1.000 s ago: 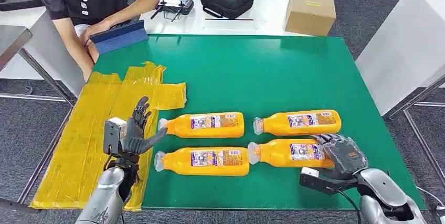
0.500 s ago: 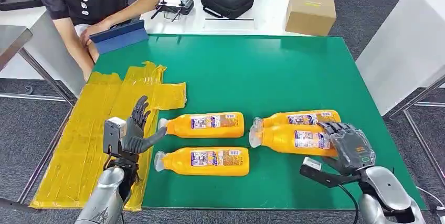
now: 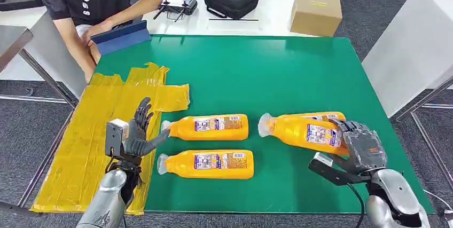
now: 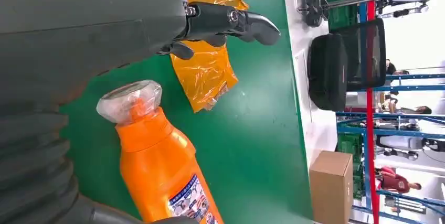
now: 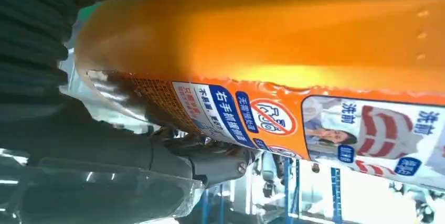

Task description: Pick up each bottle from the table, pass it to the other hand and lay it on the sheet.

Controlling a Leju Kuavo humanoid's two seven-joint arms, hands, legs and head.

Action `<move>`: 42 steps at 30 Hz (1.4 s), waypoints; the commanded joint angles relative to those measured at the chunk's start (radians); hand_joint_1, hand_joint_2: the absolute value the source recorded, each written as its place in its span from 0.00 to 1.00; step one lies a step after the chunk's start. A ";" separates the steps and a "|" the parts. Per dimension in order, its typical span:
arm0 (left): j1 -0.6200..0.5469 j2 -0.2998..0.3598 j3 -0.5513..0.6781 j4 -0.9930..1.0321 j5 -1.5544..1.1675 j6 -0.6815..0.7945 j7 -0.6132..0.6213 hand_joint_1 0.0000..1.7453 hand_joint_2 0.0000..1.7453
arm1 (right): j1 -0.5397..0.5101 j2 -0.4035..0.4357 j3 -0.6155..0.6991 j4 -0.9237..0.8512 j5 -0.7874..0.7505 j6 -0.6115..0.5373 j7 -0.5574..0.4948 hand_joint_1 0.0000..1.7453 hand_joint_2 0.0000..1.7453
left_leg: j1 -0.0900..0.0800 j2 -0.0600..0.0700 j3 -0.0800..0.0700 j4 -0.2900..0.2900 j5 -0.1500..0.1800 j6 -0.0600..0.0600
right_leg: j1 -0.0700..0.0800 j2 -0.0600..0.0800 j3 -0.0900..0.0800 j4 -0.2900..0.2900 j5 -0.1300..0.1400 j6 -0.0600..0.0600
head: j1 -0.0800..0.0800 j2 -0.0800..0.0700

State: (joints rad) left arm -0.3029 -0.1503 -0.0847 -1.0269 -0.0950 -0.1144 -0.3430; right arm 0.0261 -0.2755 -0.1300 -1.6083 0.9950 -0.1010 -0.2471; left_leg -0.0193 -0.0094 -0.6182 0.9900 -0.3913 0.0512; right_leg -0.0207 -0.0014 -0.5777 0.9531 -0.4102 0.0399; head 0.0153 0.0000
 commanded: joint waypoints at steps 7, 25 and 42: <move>0.042 -0.009 -0.098 -0.080 -0.050 0.023 0.038 0.00 1.00 | -0.205 0.307 0.033 0.307 -0.541 -0.084 -0.117 1.00 1.00 | 0.002 0.006 0.007 -0.001 -0.003 -0.005 | 0.002 0.005 0.006 -0.002 0.000 -0.003 | 0.000 0.000; 0.054 0.039 -0.277 -0.297 -0.030 0.018 0.077 0.00 1.00 | -0.448 0.455 0.295 0.674 -0.984 0.010 -0.217 1.00 1.00 | 0.003 0.004 0.001 -0.001 0.000 -0.003 | 0.002 0.002 0.001 0.000 0.000 -0.002 | 0.000 0.000; 0.018 0.050 -0.338 -0.345 -0.014 0.026 0.105 0.00 1.00 | -0.529 0.501 0.410 0.780 -1.008 0.007 -0.252 1.00 1.00 | 0.002 0.003 0.002 0.000 -0.001 -0.004 | 0.002 0.002 0.001 0.001 -0.001 -0.003 | 0.000 0.000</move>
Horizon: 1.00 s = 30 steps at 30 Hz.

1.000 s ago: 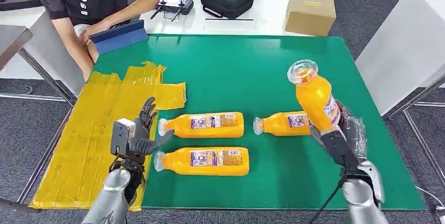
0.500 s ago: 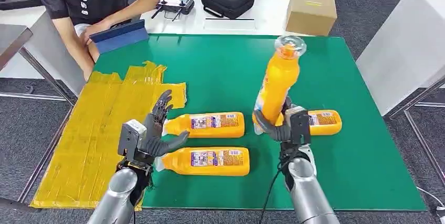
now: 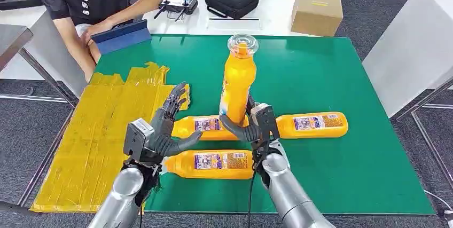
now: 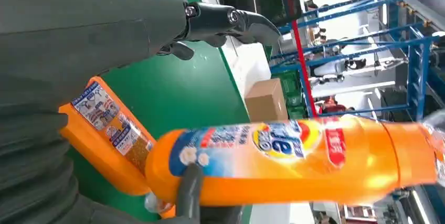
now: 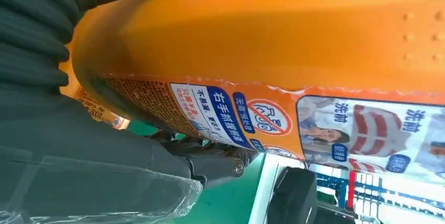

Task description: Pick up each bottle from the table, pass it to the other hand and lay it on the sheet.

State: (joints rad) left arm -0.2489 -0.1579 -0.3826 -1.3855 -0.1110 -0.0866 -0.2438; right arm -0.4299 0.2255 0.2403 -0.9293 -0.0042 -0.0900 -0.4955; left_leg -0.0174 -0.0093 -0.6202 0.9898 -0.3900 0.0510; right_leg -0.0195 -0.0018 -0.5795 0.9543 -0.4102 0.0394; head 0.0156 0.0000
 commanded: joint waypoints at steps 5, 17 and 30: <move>-0.040 0.055 -0.045 -0.006 0.004 0.001 0.003 0.00 1.00 | -0.094 0.016 0.102 0.110 0.033 -0.005 -0.004 1.00 1.00 | 0.001 0.003 0.004 0.001 -0.002 -0.004 | 0.001 0.002 0.003 0.000 -0.002 -0.003 | 0.000 0.000; -0.077 0.087 0.035 -0.052 -0.013 0.066 0.090 0.00 1.00 | -0.121 0.063 0.351 0.172 0.250 -0.114 0.002 1.00 1.00 | 0.002 0.004 0.002 0.000 -0.001 -0.003 | 0.001 0.003 0.001 0.000 0.000 -0.002 | 0.000 0.000; -0.130 0.081 0.066 0.026 -0.030 0.061 0.093 0.00 1.00 | -0.116 0.052 0.485 0.213 0.367 -0.283 0.013 1.00 1.00 | 0.002 0.001 0.004 0.000 -0.001 -0.004 | 0.001 0.000 0.003 0.000 -0.002 -0.003 | 0.000 0.000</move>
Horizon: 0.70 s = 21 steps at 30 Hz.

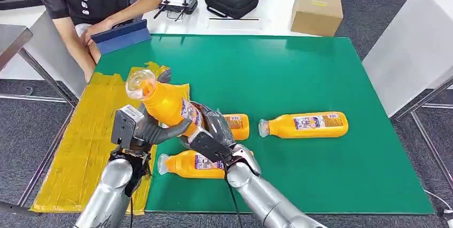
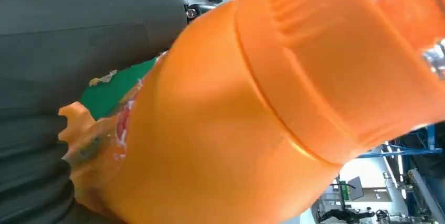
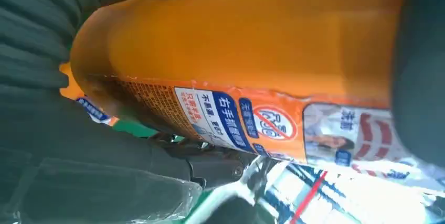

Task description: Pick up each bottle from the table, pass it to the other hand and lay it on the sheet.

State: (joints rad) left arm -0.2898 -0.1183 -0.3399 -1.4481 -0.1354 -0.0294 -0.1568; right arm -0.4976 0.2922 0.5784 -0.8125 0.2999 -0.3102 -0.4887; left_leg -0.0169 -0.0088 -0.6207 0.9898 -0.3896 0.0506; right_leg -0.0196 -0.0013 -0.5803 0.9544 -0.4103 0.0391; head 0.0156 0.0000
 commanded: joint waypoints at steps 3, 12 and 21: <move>-0.101 0.040 0.028 0.108 -0.007 0.006 0.007 0.00 1.00 | -0.049 -0.012 0.167 0.112 0.096 -0.103 0.010 1.00 1.00 | 0.001 0.000 0.003 0.000 -0.001 -0.003 | 0.001 -0.001 0.003 -0.001 -0.001 -0.002 | 0.000 0.000; -0.099 0.032 0.035 0.119 -0.008 0.006 0.006 0.00 1.00 | -0.048 -0.012 0.172 0.116 0.115 -0.133 0.011 1.00 1.00 | 0.002 -0.001 0.005 0.000 -0.002 -0.005 | 0.002 -0.001 0.005 -0.001 -0.002 -0.003 | 0.000 0.000; -0.093 0.018 0.065 0.151 0.073 -0.041 -0.028 1.00 1.00 | -0.051 -0.007 0.165 0.134 0.115 -0.140 0.002 1.00 1.00 | 0.001 0.000 0.004 0.000 -0.002 -0.004 | 0.001 -0.001 0.004 0.000 -0.002 -0.003 | 0.000 0.000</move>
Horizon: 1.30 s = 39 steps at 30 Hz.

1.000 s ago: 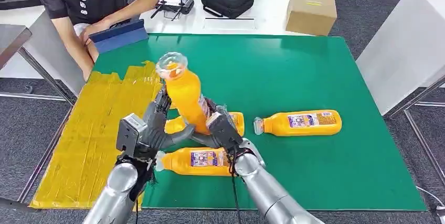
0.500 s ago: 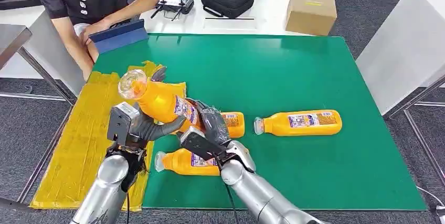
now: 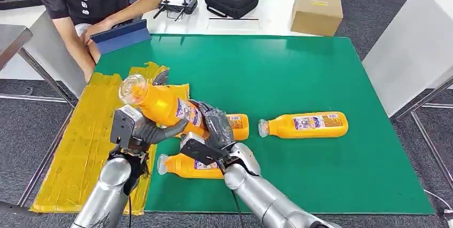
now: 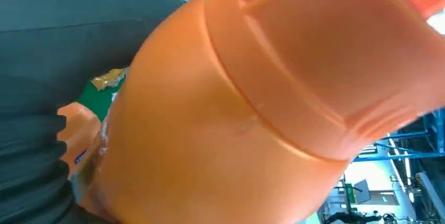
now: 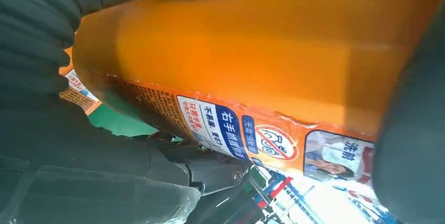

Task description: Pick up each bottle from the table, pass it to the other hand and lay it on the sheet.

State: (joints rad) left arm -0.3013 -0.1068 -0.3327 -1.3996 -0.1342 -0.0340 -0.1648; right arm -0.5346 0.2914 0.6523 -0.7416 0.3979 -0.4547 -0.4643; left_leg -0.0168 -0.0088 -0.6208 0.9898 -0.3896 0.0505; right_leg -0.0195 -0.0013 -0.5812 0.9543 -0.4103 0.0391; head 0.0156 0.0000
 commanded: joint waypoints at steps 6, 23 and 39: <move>-0.086 0.004 0.073 0.095 0.154 -0.057 -0.026 1.00 1.00 | -0.011 -0.014 0.085 0.054 0.009 0.008 -0.022 1.00 1.00 | 0.001 -0.001 0.004 0.000 -0.002 -0.004 | 0.001 -0.001 0.004 0.000 -0.002 -0.003 | 0.000 0.000; -0.083 0.001 0.072 0.088 0.206 -0.059 -0.026 1.00 1.00 | -0.011 -0.017 0.081 0.046 -0.006 0.014 -0.021 1.00 1.00 | 0.002 -0.001 0.004 0.001 -0.002 -0.005 | 0.002 -0.002 0.005 0.000 -0.002 -0.003 | 0.000 0.000; -0.082 -0.002 0.071 0.068 0.405 -0.089 -0.001 1.00 1.00 | 0.017 -0.010 -0.023 -0.032 -0.208 0.159 -0.065 0.80 1.00 | 0.002 -0.001 0.003 0.001 -0.002 -0.004 | 0.001 -0.002 0.003 0.000 -0.002 -0.002 | 0.000 0.000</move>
State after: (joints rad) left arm -0.3042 -0.1106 -0.2865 -1.3706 0.2537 -0.1442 -0.1709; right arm -0.5358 0.2964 0.6519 -0.7382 0.2003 -0.2838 -0.5238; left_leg -0.0168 -0.0083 -0.6209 0.9899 -0.3896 0.0505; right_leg -0.0195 -0.0011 -0.5821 0.9543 -0.4103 0.0390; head 0.0156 0.0000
